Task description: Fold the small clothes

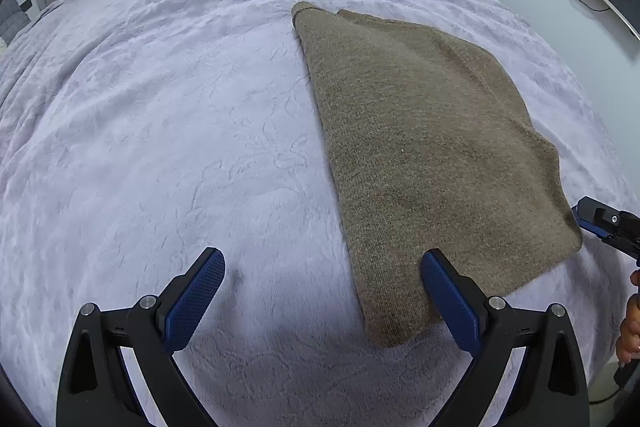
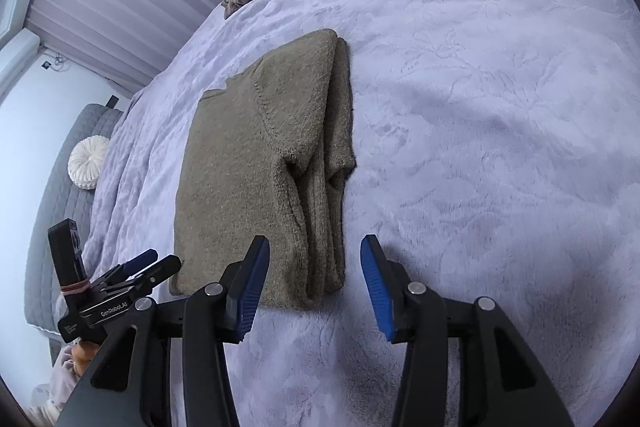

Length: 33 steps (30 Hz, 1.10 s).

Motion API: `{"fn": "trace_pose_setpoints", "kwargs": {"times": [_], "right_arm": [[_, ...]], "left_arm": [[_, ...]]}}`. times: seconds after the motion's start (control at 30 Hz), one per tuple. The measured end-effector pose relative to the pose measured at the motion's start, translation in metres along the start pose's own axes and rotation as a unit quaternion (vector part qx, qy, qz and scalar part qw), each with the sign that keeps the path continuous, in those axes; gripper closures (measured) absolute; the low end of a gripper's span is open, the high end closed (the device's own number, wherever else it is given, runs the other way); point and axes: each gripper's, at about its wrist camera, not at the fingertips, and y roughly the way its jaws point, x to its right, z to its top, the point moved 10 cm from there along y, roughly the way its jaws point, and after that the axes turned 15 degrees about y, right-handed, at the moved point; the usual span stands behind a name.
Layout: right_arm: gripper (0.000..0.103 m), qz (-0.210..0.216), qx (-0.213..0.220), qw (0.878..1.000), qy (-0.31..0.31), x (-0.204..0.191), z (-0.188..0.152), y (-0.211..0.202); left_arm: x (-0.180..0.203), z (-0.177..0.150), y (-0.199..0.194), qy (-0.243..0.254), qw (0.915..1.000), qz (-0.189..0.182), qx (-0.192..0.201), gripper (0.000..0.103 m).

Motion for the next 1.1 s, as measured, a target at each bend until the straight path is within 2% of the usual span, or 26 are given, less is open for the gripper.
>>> {"fn": "trace_pose_setpoints", "kwargs": {"times": [0.13, 0.37, 0.53, 0.63, 0.7, 0.9, 1.1], "right_arm": [[0.052, -0.001, -0.004, 1.0, 0.008, 0.004, 0.005, 0.005], [0.052, 0.004, -0.002, 1.0, 0.02, 0.006, 0.02, 0.011], [0.051, 0.022, -0.005, 0.999, 0.036, 0.005, 0.038, 0.017], [0.038, 0.044, -0.019, 0.997, 0.055, 0.004, 0.051, 0.027], [0.038, 0.059, -0.026, 0.996, 0.069, 0.003, 0.062, 0.034], [0.038, 0.066, -0.038, 0.994, 0.074, -0.001, 0.085, 0.051], [0.035, 0.079, -0.087, 0.991, 0.068, -0.012, 0.091, 0.079]], "left_arm": [[-0.003, 0.003, 0.003, -0.007, 0.9999, -0.009, -0.001, 0.004], [-0.021, 0.023, 0.008, -0.051, 0.9973, -0.051, 0.016, 0.004], [-0.028, 0.045, 0.019, -0.081, 0.991, -0.102, 0.03, 0.004], [-0.026, 0.058, 0.031, -0.094, 0.9857, -0.136, 0.028, 0.004], [-0.024, 0.067, 0.039, -0.099, 0.9826, -0.155, 0.027, 0.004], [-0.021, 0.086, 0.059, -0.102, 0.9789, -0.176, 0.024, 0.004], [-0.008, 0.096, 0.078, -0.111, 0.9687, -0.222, 0.015, 0.003]]}}
